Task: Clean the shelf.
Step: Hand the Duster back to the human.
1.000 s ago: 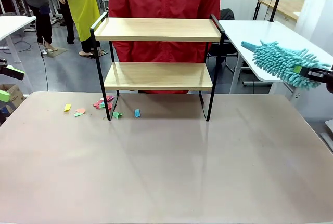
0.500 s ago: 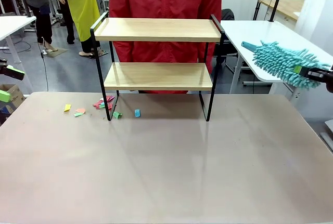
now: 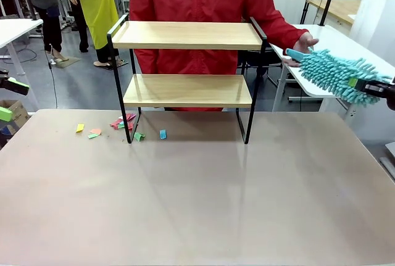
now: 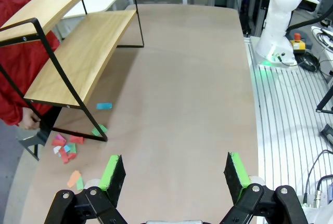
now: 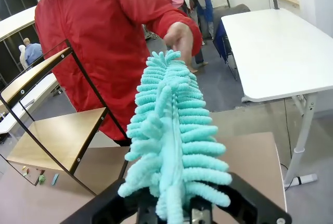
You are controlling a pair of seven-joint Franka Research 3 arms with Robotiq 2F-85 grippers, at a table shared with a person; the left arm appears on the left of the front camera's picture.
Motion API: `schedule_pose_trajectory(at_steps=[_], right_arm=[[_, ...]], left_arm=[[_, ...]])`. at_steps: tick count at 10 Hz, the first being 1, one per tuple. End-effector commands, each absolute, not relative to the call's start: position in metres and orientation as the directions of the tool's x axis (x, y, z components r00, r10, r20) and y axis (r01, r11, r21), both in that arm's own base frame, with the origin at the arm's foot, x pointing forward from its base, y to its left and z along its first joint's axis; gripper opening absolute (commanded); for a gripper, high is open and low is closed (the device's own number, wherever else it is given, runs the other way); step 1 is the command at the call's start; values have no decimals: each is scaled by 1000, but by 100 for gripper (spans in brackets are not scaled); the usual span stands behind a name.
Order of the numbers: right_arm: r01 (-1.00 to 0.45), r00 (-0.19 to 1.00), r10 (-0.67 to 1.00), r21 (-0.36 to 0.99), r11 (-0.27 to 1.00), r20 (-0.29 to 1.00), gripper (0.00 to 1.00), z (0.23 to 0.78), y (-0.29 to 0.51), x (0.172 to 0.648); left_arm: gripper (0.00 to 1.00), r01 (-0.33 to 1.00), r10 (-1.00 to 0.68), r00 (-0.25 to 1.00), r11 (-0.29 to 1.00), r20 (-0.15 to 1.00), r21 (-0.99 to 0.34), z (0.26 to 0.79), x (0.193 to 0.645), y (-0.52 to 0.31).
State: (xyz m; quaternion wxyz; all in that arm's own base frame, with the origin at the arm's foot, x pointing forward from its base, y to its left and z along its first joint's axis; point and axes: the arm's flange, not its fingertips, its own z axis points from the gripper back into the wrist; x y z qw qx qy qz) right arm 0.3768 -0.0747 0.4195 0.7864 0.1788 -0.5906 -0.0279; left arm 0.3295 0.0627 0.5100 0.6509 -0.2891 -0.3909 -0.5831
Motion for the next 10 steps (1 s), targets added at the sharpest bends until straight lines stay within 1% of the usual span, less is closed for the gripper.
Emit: schedule_pose_trajectory(at_steps=[1, 5, 7, 8, 10], right_arm=[[-173, 294, -264, 323, 931, 919, 16, 421, -75, 376], [-173, 294, -264, 323, 931, 919, 16, 421, -75, 376], [-187, 312, -250, 318, 930, 916, 71, 426, -78, 379], [-176, 315, -254, 319, 931, 914, 100, 429, -79, 378], [-198, 316, -248, 319, 927, 916, 100, 444, -83, 372]], left_arm=[[100, 984, -508, -9, 147, 861, 97, 511, 331, 61], [100, 984, -508, -9, 147, 861, 97, 511, 331, 61], [100, 984, -508, -9, 147, 861, 97, 511, 331, 61], [100, 984, -508, -9, 147, 861, 97, 511, 331, 61], [100, 984, -508, -9, 147, 861, 97, 511, 331, 61]])
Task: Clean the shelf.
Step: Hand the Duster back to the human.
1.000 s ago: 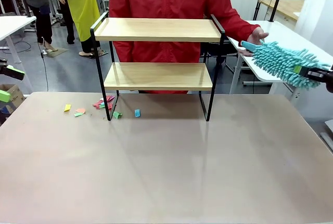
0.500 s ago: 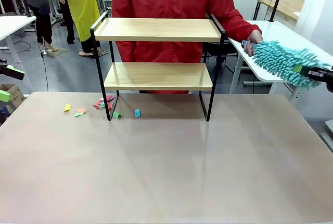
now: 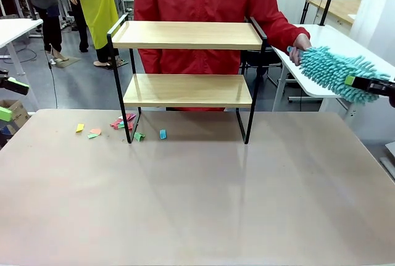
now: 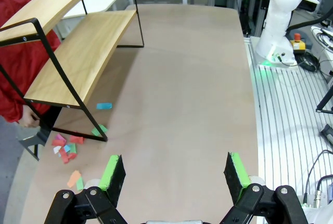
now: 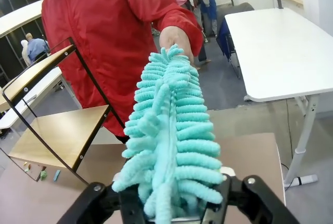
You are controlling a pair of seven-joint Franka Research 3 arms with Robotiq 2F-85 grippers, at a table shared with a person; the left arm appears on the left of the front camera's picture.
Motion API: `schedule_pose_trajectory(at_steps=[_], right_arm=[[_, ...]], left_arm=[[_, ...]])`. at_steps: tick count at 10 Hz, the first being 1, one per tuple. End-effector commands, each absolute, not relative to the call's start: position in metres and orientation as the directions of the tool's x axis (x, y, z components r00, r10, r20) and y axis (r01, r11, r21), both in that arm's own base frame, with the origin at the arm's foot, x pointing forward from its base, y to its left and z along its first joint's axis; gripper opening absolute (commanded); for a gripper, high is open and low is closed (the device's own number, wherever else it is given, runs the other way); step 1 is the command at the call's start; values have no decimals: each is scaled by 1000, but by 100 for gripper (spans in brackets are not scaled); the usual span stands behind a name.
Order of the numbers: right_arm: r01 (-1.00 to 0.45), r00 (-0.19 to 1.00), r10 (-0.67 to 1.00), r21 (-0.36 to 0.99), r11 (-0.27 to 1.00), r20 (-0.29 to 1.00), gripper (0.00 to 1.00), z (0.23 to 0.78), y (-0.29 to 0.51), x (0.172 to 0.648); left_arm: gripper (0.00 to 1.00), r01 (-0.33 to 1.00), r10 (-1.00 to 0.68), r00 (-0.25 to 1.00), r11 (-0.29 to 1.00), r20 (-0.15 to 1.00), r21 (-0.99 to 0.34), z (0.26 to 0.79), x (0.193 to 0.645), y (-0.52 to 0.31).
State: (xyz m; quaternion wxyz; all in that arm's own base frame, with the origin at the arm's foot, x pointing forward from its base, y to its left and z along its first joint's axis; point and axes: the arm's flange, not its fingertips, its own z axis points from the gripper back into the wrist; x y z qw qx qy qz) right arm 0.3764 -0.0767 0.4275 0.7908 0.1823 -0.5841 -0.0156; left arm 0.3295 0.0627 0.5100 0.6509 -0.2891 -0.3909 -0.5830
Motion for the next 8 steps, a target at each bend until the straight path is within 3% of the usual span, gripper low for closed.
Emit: schedule_pose_trajectory(at_steps=[1, 4, 8], right_arm=[[-217, 301, -265, 336, 917, 916, 97, 460, -88, 365], [-248, 173, -387, 420, 873, 906, 100, 538, -114, 348], [-193, 26, -669, 660, 726, 743, 100, 611, -204, 333]], left_arm=[[100, 984, -508, -9, 147, 861, 97, 511, 331, 61], [100, 984, -508, -9, 147, 861, 97, 511, 331, 61], [100, 984, -508, -9, 147, 861, 97, 511, 331, 61]])
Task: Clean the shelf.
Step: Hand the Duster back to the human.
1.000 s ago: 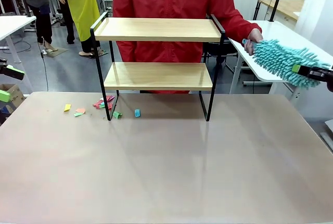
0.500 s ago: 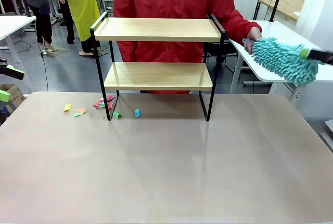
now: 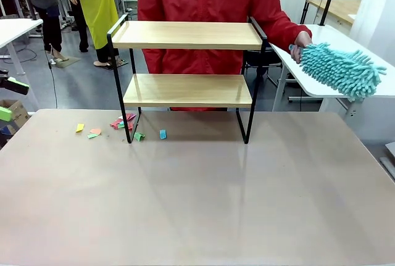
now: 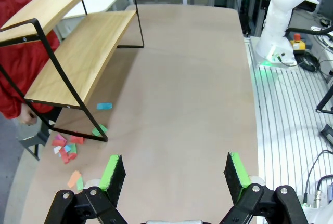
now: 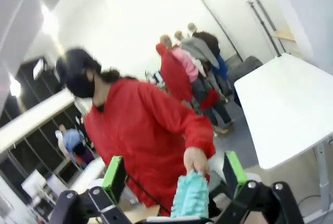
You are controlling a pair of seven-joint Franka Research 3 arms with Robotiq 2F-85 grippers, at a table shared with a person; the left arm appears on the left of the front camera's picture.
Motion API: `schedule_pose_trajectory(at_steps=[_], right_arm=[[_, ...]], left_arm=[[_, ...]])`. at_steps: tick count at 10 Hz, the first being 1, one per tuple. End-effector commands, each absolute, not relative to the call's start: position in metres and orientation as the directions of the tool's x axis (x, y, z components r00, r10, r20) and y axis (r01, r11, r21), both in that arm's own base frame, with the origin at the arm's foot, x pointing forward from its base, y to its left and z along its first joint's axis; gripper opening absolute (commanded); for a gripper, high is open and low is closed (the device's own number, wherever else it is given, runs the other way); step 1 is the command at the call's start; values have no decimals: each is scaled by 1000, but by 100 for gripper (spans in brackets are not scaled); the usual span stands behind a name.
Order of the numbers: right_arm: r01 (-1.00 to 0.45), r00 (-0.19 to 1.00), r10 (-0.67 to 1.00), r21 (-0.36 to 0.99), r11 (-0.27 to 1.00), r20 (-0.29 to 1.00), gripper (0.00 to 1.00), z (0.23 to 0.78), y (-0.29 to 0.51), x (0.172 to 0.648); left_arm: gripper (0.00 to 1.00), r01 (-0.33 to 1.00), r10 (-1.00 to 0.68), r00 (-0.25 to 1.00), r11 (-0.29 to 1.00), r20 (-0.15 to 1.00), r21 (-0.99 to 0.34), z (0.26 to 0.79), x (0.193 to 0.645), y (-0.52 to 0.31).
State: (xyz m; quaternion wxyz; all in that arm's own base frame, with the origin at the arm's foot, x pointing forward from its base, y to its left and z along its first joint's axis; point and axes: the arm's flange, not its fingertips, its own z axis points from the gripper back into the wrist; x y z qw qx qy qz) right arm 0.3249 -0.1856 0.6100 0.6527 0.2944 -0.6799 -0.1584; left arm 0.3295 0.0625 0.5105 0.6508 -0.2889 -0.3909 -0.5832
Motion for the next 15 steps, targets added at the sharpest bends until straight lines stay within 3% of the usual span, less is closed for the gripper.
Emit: schedule_pose_trajectory(at_steps=[1, 15], right_arm=[[-186, 5, -706, 694, 696, 709, 100, 612, -222, 332], [-170, -10, -693, 682, 712, 721, 100, 613, -227, 322]], left_arm=[[100, 984, -508, -9, 147, 861, 97, 511, 331, 61], [100, 984, -508, -9, 147, 861, 97, 511, 331, 61]])
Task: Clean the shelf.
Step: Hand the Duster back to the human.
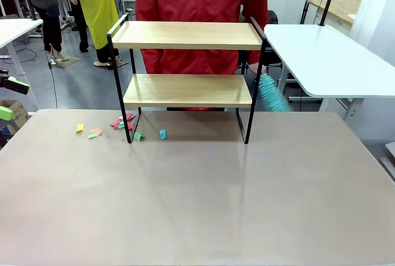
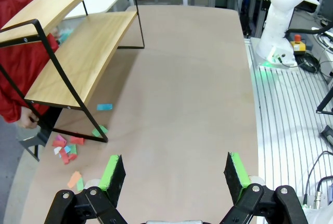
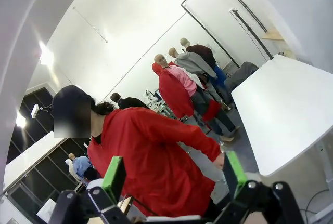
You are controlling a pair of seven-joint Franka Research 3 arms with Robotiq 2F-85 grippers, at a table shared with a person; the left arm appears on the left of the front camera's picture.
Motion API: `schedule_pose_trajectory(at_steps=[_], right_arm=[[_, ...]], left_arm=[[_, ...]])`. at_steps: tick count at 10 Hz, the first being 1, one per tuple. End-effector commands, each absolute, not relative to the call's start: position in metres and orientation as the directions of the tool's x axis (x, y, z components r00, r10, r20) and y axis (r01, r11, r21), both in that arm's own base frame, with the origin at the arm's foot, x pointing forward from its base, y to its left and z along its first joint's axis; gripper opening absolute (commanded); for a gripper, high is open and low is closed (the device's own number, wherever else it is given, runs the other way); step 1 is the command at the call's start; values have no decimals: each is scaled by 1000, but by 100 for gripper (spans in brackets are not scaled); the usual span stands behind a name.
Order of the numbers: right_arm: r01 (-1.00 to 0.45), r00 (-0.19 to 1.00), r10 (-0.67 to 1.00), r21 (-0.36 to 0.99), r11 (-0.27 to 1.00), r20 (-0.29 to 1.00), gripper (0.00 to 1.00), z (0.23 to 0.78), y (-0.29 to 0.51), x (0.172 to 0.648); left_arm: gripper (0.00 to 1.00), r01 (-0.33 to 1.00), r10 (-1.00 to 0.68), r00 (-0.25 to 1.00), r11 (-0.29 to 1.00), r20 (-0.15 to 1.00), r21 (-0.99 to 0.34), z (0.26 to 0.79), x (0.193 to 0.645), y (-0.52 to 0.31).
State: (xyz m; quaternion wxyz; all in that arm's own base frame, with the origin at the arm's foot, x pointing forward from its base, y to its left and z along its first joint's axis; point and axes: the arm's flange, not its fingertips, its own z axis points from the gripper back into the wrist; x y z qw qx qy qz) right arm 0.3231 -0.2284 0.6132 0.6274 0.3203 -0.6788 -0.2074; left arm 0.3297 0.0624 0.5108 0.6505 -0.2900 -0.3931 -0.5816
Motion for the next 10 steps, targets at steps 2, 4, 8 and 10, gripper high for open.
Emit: schedule_pose_trajectory(at_steps=[2, 4, 8, 10], right_arm=[[-170, -10, -693, 682, 712, 721, 100, 613, -227, 322], [-170, -10, -693, 682, 712, 721, 100, 613, -227, 322], [-170, -10, -693, 682, 712, 721, 100, 613, -227, 322], [-170, -10, -693, 682, 712, 721, 100, 613, -227, 322]], left_arm=[[100, 984, -508, -9, 147, 861, 97, 511, 331, 61], [100, 984, -508, -9, 147, 861, 97, 511, 331, 61], [100, 984, -508, -9, 147, 861, 97, 511, 331, 61], [100, 984, -508, -9, 147, 861, 97, 511, 331, 61]])
